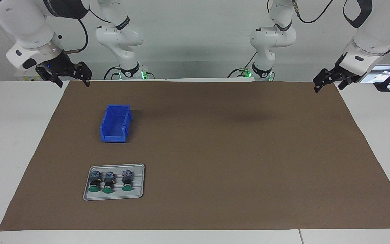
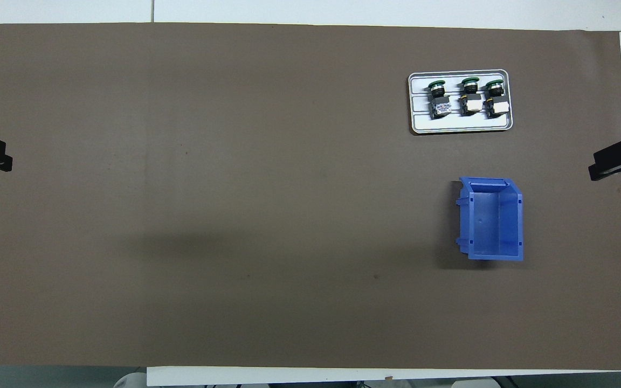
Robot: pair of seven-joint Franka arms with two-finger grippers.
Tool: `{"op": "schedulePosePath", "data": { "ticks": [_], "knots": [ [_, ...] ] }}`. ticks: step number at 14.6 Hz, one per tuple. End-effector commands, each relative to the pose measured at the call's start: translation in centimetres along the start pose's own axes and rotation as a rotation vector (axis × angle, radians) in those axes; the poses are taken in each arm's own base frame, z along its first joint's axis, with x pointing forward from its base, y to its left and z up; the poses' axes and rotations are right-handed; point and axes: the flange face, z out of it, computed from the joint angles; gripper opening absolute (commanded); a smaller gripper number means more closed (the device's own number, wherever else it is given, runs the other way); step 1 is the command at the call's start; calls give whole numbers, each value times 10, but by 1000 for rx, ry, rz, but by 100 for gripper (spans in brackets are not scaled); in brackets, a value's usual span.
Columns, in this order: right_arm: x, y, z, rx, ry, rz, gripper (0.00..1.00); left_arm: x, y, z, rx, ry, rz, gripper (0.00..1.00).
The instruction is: Place and press button with both arms
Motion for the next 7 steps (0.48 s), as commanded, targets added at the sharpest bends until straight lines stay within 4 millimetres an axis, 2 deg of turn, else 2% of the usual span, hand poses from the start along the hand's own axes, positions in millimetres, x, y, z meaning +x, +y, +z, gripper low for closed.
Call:
{"op": "schedulePosePath", "data": {
  "ticks": [1, 7],
  "knots": [
    [-1, 1, 1, -3, 7, -21, 100, -6, -2, -2, -3, 15, -7, 100],
    [-5, 3, 2, 5, 0, -9, 100, -6, 0, -5, -3, 24, -4, 100]
  ]
}}
